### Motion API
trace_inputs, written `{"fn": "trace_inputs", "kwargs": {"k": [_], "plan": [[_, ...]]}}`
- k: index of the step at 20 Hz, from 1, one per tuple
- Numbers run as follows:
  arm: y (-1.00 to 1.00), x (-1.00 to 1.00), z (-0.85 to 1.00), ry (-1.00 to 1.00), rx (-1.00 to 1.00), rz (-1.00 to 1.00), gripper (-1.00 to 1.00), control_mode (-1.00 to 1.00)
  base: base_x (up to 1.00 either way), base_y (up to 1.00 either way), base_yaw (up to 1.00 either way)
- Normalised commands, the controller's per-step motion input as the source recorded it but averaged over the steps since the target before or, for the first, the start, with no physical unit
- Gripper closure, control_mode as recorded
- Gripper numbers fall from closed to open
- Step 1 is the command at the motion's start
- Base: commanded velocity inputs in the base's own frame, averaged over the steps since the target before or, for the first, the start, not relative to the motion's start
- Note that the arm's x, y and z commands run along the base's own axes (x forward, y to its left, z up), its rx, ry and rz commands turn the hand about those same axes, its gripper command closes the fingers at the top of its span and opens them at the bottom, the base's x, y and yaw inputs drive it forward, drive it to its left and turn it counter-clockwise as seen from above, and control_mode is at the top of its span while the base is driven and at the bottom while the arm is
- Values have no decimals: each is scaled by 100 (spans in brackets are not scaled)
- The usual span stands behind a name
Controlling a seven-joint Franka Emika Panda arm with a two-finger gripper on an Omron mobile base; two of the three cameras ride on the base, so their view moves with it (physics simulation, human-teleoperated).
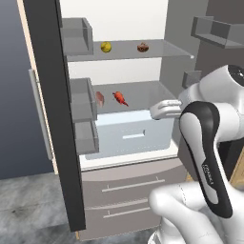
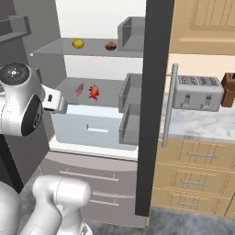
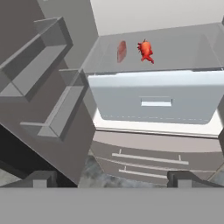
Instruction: Gather the lemon and mushroom from the fridge and place them on a tray on the dining counter. Then gather the steak and fish from the fridge and place them on the other tray.
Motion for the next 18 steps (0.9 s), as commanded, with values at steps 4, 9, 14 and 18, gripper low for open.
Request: {"fn": "trace_inputs", "kwargs": {"k": [4,9,14,18], "plan": [[0,0,-5,0,0,0,-100,-100,0,0,0],[0,2,0,0,0,0,-100,-100,0,0,0],[-1,10,0,0,0,0,-100,100,12,0,1],[0,0,0,0,0,0,-100,100,61,0,8]]}}
